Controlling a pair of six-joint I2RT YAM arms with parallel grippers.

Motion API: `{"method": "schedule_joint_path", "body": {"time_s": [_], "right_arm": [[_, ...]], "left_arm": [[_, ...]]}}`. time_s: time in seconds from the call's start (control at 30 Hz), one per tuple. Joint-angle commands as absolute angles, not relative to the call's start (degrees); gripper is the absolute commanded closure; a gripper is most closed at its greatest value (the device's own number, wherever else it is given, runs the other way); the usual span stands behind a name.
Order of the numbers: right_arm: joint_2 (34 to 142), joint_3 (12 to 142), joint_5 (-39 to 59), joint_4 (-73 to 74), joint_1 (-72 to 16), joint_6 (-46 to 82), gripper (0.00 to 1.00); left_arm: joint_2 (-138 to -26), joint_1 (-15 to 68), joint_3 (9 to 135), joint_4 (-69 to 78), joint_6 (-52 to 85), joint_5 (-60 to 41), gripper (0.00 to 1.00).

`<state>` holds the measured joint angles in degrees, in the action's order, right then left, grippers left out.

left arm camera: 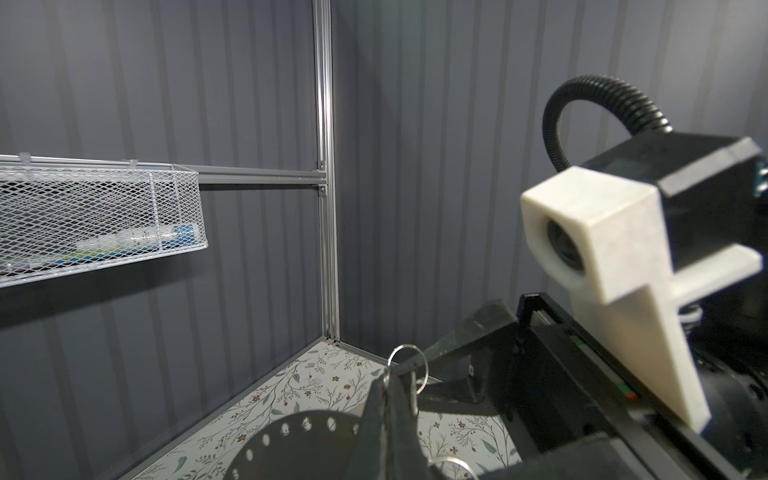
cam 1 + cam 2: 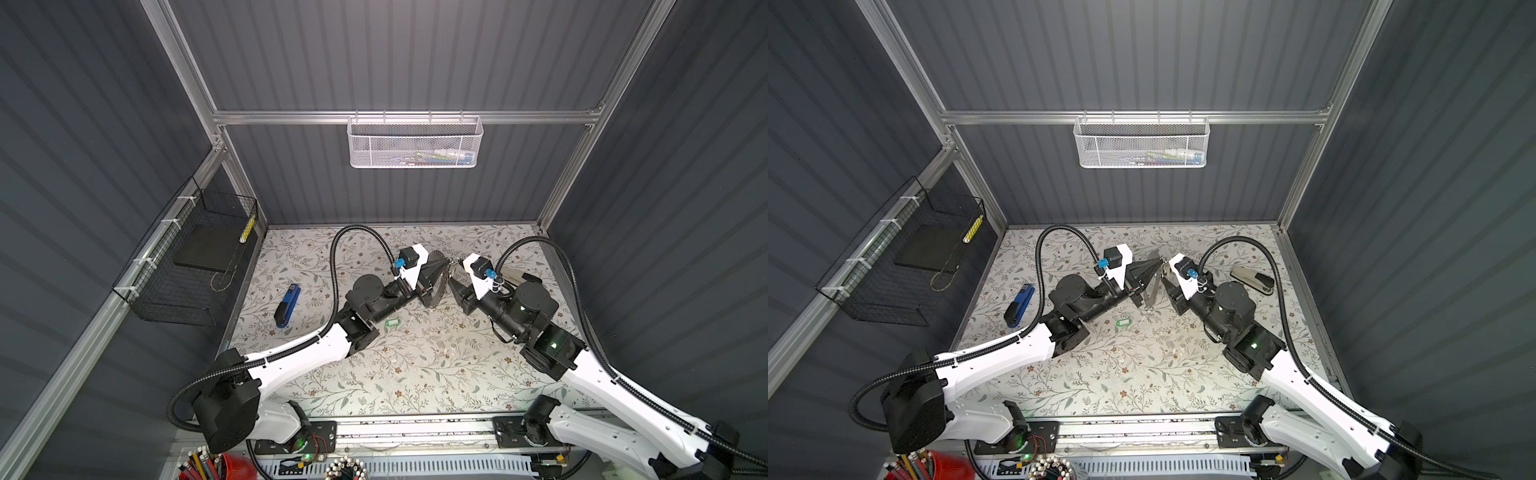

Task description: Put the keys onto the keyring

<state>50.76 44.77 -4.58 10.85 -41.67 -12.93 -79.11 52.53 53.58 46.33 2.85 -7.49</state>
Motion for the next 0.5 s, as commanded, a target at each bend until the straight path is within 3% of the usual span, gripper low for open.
{"method": "schedule_joint_path", "body": {"time_s": [0.0, 0.07, 0.17, 0.3, 0.47], "right_arm": [[48.2, 44.8, -4.8, 10.8, -42.1, -12.5, 0.45], [46.4, 45.3, -2.1, 7.0, -41.3, -12.1, 0.42], [44.6, 47.2, 9.6, -0.6, -37.2, -6.5, 0.42], [42.7, 47.2, 21.9, -3.3, -32.2, 4.7, 0.46], [41.8, 46.7, 26.6, -2.3, -31.1, 14.0, 0.50]], "left_arm": [[-78.4, 52.9, 53.5, 47.7, 1.9, -7.5, 1.00], [-77.7, 52.9, 53.4, 47.0, 1.3, -8.3, 1.00], [-77.0, 52.9, 53.0, 47.1, 0.5, -10.0, 1.00], [-76.8, 52.9, 52.7, 47.1, -0.4, -12.6, 1.00], [-76.7, 52.7, 52.7, 47.4, -0.9, -14.7, 1.00]]}}
